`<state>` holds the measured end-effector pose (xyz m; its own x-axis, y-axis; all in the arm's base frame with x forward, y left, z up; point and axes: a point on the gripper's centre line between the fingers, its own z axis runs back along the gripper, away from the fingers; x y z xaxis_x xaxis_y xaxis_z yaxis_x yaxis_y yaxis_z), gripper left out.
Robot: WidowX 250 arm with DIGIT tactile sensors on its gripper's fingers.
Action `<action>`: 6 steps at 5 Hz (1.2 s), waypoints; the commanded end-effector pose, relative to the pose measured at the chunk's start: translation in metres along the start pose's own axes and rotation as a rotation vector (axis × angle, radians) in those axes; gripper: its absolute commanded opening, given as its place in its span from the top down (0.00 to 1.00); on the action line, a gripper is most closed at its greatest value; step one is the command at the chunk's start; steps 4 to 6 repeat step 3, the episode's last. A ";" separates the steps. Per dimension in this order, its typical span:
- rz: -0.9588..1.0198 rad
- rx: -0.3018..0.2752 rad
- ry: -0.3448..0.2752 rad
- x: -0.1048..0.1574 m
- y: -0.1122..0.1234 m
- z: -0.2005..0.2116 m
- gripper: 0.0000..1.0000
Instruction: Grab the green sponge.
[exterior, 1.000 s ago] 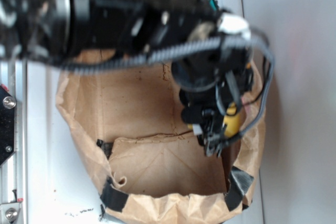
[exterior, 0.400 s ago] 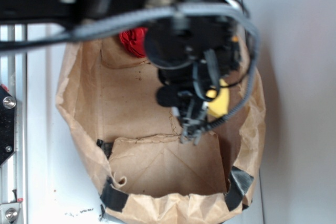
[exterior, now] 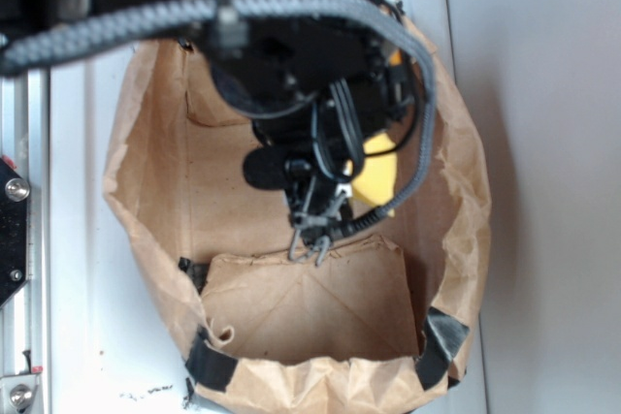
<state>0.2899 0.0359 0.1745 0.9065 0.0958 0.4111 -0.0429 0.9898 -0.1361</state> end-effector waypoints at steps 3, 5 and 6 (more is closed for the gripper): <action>-0.027 0.012 -0.028 0.001 0.021 0.026 1.00; -0.027 0.012 -0.028 0.001 0.021 0.026 1.00; -0.027 0.012 -0.028 0.001 0.021 0.026 1.00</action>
